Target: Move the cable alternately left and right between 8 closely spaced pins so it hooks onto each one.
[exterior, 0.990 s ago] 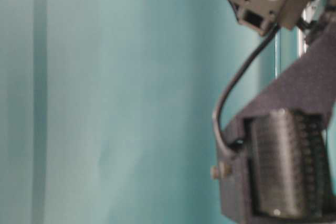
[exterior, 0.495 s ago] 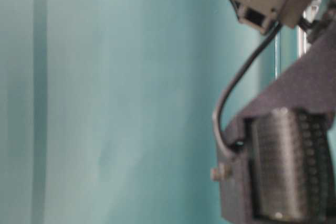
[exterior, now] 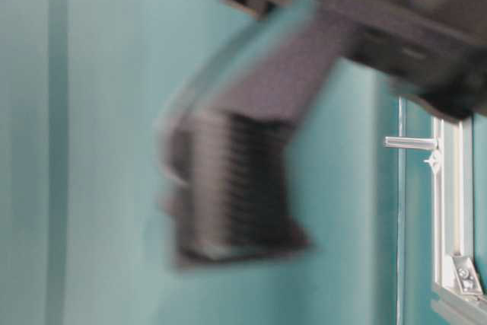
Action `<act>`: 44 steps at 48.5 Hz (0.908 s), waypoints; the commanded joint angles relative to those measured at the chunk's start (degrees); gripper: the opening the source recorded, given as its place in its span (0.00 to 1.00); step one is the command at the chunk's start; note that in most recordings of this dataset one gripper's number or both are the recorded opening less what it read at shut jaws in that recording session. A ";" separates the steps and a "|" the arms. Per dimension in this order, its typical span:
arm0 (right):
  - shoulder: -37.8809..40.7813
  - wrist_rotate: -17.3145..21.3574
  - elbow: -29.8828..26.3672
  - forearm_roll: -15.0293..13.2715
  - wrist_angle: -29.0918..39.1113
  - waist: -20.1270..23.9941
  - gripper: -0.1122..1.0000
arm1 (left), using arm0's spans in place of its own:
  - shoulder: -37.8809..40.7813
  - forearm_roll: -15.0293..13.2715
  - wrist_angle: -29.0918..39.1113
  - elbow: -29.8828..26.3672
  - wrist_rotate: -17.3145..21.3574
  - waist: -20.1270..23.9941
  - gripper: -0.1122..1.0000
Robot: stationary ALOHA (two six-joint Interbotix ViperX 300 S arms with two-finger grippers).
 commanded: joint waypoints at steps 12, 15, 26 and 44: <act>-11.16 12.30 7.73 -4.66 2.55 3.16 0.27 | 0.35 0.18 -0.26 -0.53 0.09 -0.09 0.43; -12.74 15.91 9.76 -5.89 3.25 3.34 0.27 | 0.35 0.18 -0.35 -0.53 0.00 -0.09 0.43; -19.07 31.03 16.35 -12.92 7.56 3.69 0.27 | 0.35 0.18 -0.35 -0.53 0.00 -0.09 0.43; -25.31 52.65 21.97 -19.42 15.38 3.69 0.27 | 0.35 0.18 -0.26 -0.26 0.00 -0.09 0.43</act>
